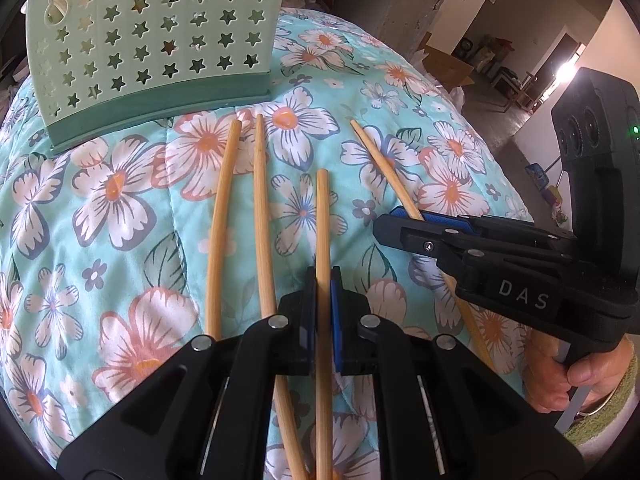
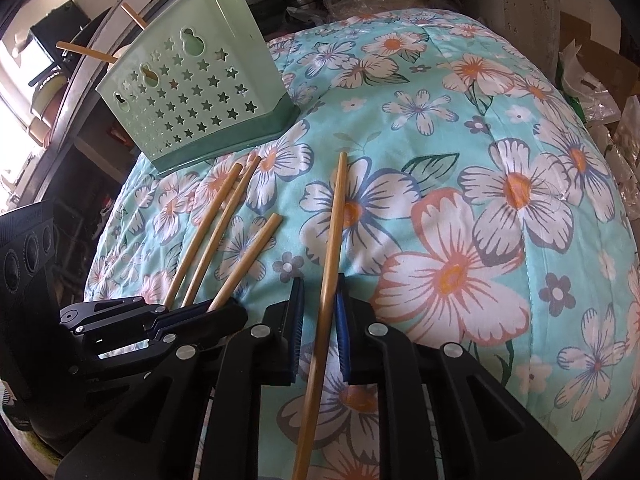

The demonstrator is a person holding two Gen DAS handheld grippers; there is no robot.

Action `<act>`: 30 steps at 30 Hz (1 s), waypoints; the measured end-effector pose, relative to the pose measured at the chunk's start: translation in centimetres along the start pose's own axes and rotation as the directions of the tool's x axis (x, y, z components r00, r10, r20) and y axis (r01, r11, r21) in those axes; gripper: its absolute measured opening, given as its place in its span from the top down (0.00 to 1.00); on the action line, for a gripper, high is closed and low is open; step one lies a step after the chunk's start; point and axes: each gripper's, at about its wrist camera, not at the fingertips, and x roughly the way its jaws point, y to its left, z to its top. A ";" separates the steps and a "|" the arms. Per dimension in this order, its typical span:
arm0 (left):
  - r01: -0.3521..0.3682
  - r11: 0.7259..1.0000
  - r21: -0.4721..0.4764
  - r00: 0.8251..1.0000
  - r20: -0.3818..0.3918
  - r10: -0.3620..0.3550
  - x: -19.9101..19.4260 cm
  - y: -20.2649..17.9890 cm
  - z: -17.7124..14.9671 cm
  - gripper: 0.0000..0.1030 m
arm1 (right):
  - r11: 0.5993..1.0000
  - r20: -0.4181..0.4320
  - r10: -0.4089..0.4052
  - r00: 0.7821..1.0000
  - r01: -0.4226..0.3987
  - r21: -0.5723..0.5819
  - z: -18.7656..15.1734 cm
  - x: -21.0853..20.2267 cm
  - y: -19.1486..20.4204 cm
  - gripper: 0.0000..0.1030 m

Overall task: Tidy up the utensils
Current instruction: 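Lift the chopstick with the left tool while the right tool holds its chopstick alongside, then raise the chopstick over the green holder, lower it in, and open the left tool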

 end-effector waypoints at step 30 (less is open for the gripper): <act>0.048 0.997 -0.056 0.935 0.353 -0.025 -16.0 3.4 3.7 0.95 | 0.958 0.173 0.285 0.943 -0.288 -0.008 3.8 -10.0 3.6 0.94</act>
